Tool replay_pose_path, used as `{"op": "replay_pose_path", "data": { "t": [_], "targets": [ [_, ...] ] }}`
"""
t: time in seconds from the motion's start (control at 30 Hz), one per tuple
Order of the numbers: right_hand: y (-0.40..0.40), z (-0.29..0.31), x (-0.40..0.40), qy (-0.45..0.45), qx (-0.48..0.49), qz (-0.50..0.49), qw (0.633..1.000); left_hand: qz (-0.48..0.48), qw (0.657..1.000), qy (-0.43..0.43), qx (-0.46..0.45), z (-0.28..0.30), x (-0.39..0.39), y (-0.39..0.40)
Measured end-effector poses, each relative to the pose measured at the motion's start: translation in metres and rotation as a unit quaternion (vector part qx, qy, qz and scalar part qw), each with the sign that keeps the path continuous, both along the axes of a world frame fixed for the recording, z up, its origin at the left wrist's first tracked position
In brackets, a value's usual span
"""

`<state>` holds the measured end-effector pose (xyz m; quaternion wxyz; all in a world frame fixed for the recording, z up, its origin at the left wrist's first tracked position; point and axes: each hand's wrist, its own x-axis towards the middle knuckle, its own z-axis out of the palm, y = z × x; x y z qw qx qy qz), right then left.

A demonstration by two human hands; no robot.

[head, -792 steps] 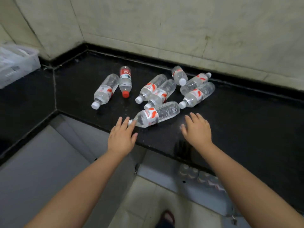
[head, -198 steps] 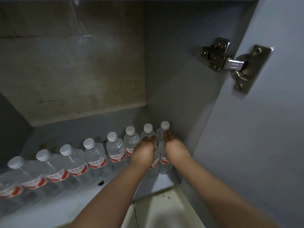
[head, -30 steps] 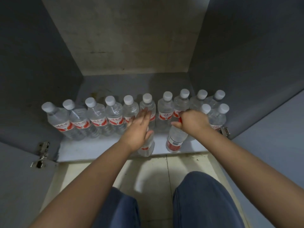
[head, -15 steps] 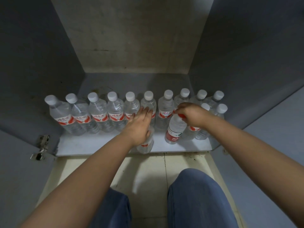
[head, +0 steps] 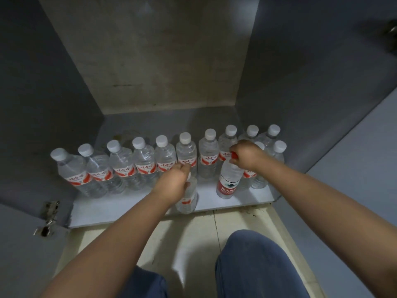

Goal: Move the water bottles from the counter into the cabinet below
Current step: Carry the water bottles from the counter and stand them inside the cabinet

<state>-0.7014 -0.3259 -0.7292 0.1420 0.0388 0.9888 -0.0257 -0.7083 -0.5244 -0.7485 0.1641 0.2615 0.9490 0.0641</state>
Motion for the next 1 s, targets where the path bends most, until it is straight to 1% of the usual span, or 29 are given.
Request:
{"op": "replay_pose_path", "data": {
  "t": [0.1,0.2,0.27,0.4,0.5,0.57,0.7,0.83,1.0],
  "targets": [
    [-0.003,-0.003,-0.002,0.0,-0.008,0.0,1.0,-0.011,1.0,0.004,-0.001,0.003,-0.005,0.006],
    [-0.001,-0.007,-0.001,0.02,-0.022,0.001,1.0,-0.01,1.0,0.014,0.009,0.009,-0.014,0.018],
    [0.004,-0.01,0.0,0.033,-0.026,0.006,0.999,0.002,1.0,0.012,0.017,0.013,-0.022,0.03],
    [0.008,-0.016,-0.002,0.054,-0.038,0.019,0.998,0.016,1.0,0.017,-0.004,0.013,-0.031,0.056],
    [0.013,-0.016,-0.007,0.062,-0.053,0.038,0.996,0.055,0.998,0.018,0.006,0.009,-0.035,0.07],
    [0.015,-0.018,-0.011,0.062,-0.048,0.045,0.996,0.064,0.998,0.021,0.008,0.008,-0.036,0.078],
    [0.018,-0.027,-0.018,0.075,-0.053,0.054,0.994,0.054,0.998,0.026,0.001,0.003,-0.035,0.089],
    [0.018,-0.034,-0.016,0.084,-0.05,0.043,0.994,0.038,0.999,0.035,-0.014,0.0,-0.04,0.091],
    [0.015,-0.039,-0.009,0.099,-0.068,0.024,0.992,0.002,0.998,0.057,-0.039,-0.006,-0.041,0.086]
  ]
}}
